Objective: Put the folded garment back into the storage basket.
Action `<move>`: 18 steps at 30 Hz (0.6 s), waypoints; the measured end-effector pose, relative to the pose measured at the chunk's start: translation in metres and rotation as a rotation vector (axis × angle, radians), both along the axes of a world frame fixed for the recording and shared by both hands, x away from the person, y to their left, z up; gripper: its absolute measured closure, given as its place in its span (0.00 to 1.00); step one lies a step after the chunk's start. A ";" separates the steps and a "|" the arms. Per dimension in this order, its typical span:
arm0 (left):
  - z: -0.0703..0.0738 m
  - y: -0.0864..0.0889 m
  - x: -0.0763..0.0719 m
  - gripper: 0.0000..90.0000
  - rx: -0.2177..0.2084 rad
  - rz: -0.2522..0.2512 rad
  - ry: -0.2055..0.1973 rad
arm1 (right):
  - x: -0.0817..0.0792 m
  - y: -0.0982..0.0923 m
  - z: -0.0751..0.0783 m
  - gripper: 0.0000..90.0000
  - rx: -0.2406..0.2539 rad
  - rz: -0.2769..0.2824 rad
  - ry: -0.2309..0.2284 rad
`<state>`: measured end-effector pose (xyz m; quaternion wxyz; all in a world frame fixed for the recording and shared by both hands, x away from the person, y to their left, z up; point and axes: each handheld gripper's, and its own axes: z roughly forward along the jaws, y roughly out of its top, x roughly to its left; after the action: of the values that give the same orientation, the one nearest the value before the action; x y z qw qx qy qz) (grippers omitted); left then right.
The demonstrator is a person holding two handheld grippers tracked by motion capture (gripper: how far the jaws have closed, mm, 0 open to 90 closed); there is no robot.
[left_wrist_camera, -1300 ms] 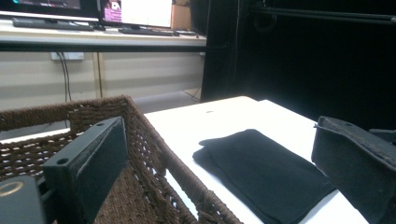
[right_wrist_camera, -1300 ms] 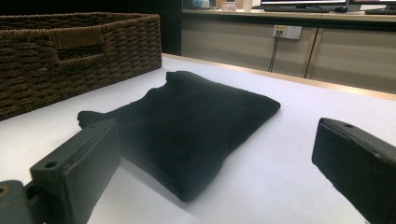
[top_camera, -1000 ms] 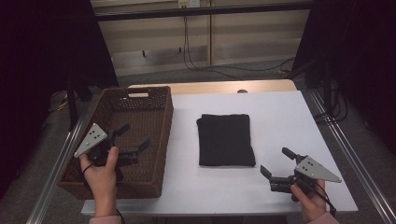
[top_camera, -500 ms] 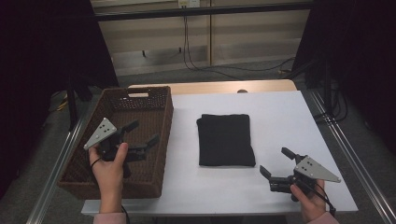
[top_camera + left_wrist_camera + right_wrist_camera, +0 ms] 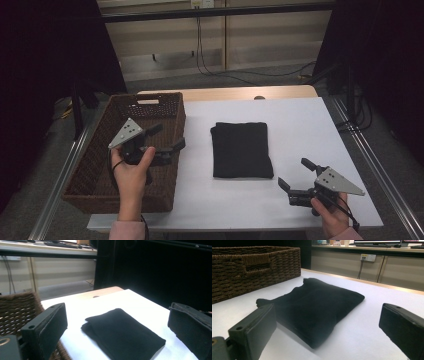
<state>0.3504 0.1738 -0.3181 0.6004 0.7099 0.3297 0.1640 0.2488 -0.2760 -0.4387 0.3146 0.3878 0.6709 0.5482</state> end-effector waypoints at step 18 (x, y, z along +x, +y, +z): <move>0.003 -0.043 0.016 0.03 0.006 -0.055 0.023 | 0.000 -0.001 0.000 0.02 0.006 0.009 0.001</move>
<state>0.3664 0.1303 -0.3152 0.5987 0.7223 0.3164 0.1405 0.2485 -0.2768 -0.4383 0.3104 0.3861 0.6712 0.5514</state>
